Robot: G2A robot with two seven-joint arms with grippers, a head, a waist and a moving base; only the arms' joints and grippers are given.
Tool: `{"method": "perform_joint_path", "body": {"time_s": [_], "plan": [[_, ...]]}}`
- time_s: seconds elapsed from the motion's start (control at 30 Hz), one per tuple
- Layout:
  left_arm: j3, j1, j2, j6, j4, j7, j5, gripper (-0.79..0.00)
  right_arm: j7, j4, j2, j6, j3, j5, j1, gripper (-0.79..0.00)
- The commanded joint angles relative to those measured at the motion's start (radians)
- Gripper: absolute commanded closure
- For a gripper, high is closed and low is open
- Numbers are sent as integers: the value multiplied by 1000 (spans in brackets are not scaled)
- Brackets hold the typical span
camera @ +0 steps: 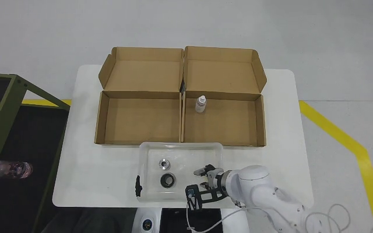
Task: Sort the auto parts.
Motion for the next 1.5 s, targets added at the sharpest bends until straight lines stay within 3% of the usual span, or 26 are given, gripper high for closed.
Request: {"method": "perform_joint_path", "body": {"time_s": [0.0,0.4,0.7,1.0,1.2,1.47], "plan": [[0,0,0,0,0,0,0,-785,2,-9,6,2,-7,3,8,-296],[0,0,0,0,0,0,0,-785,-29,-48,55,-29,-29,51,60,-305],[0,0,0,0,0,0,0,-785,18,-13,67,46,40,381,97,-329],[0,0,0,0,0,0,0,-785,-17,20,72,149,103,555,94,-339],[0,0,0,0,0,0,0,-785,-54,28,75,171,120,574,82,-351],[0,0,0,0,0,0,0,-785,-117,55,59,191,53,547,94,-348]]}}
